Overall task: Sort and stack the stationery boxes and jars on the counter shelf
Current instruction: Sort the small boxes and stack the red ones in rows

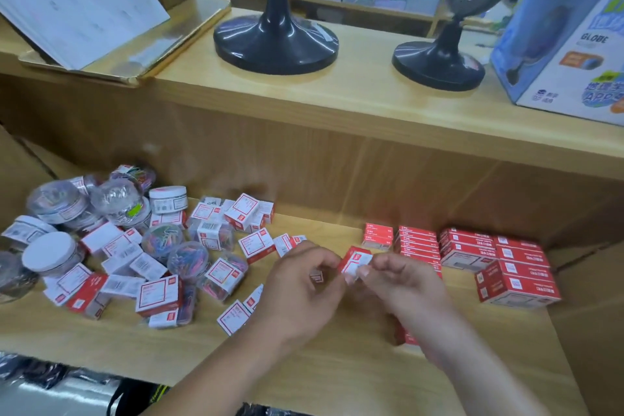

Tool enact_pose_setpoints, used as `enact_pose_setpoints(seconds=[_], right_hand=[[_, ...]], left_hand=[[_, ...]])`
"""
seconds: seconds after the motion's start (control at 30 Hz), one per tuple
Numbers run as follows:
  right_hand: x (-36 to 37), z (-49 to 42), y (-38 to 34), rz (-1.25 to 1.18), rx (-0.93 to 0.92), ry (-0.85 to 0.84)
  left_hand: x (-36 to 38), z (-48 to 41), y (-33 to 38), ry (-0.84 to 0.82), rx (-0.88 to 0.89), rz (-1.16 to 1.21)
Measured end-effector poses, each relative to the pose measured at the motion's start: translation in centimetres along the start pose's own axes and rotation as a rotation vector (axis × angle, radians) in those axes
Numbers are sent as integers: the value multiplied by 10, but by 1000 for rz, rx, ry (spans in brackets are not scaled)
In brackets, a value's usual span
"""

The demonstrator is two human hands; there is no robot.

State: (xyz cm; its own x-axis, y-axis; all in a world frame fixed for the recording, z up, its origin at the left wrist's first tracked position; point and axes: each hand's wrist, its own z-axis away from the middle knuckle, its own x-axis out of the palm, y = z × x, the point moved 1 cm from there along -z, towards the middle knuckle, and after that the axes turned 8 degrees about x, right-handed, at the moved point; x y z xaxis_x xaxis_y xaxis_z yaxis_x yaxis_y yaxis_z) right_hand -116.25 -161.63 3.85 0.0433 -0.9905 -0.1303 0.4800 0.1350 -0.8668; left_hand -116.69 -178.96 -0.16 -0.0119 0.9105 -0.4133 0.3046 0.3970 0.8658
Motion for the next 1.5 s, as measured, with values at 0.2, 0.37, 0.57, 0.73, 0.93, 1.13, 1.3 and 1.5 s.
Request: enact_pose_setpoints(seconds=[0.2,0.37,0.57,0.73,0.93,1.13,1.3,1.5], right_hand=[[-31,-9,1,428,-265,312],[-52,-22,9,836,-309,492],[-67,-51,9,1040,-499,682],[-71,-73,15,1100,-537,601],[-67,-88,23,1192,-571,543],[-65,-86,23,1197,-566,547],[-52,-67,12,1096,-581,511],[9,-67,21,810,-490,192]], left_hand=[[18,-50,-16,-268,87,-386],[55,-76,-28,-296,137,-488],[67,-78,-43,-195,90,-411],[75,-76,-54,-218,195,-670],[83,-70,-48,-167,284,-774],[82,-69,-49,-155,287,-739],[48,-49,-40,-136,281,-584],[-36,10,-40,-31,190,-662]])
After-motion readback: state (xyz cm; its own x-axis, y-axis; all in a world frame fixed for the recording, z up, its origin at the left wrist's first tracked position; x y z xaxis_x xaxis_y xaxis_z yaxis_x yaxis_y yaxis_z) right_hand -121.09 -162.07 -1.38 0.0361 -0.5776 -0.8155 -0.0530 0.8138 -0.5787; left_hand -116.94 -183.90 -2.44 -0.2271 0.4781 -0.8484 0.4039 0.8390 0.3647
